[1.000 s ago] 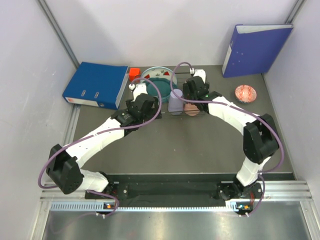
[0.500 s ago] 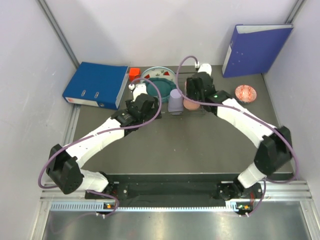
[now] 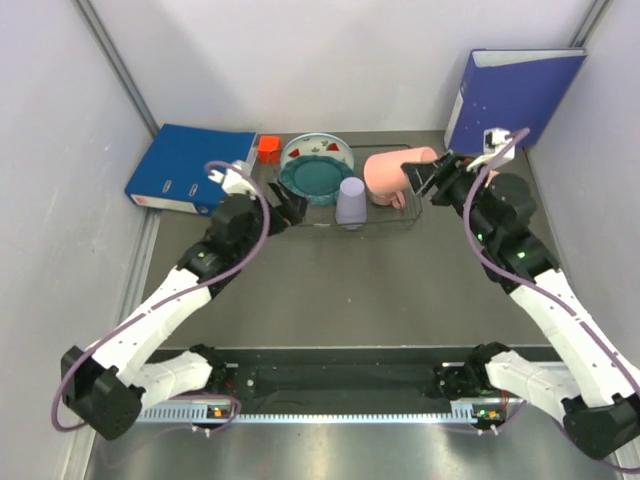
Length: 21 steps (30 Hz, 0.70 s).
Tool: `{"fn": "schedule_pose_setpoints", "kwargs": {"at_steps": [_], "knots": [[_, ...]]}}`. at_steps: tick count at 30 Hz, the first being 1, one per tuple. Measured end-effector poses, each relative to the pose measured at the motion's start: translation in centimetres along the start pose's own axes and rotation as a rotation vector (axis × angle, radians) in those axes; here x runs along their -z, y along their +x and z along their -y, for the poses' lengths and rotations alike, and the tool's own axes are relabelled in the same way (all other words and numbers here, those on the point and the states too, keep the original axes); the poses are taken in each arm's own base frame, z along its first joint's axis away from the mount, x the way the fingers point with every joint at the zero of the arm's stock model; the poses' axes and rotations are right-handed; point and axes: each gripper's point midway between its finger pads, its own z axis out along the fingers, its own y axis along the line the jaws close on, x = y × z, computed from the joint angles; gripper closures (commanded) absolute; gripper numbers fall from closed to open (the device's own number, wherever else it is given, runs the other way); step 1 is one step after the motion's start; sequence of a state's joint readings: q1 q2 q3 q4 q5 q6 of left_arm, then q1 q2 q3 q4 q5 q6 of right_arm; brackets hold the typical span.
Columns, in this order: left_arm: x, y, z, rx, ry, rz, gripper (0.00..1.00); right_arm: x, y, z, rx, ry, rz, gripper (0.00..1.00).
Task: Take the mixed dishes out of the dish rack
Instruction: Pick up the cup from the dish rack.
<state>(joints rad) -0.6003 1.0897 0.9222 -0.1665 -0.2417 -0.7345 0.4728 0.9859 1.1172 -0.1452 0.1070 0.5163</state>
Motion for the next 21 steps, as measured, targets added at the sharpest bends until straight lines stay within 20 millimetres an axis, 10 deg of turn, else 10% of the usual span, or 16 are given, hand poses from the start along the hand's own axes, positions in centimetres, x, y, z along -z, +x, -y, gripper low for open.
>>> {"fn": "schedule_pose_setpoints", "kwargs": {"at_steps": [9,21], "knots": [[2.7,-2.5,8.5,0.236,0.609,-0.041,0.23,0.2,8.3,-0.5,-0.323,-0.274,-0.140,1.00],[4.8,-1.0,11.3,0.304,0.865,-0.141,0.29,0.7,5.7,-4.5,-0.454,-0.522,-0.062,1.00]]}}
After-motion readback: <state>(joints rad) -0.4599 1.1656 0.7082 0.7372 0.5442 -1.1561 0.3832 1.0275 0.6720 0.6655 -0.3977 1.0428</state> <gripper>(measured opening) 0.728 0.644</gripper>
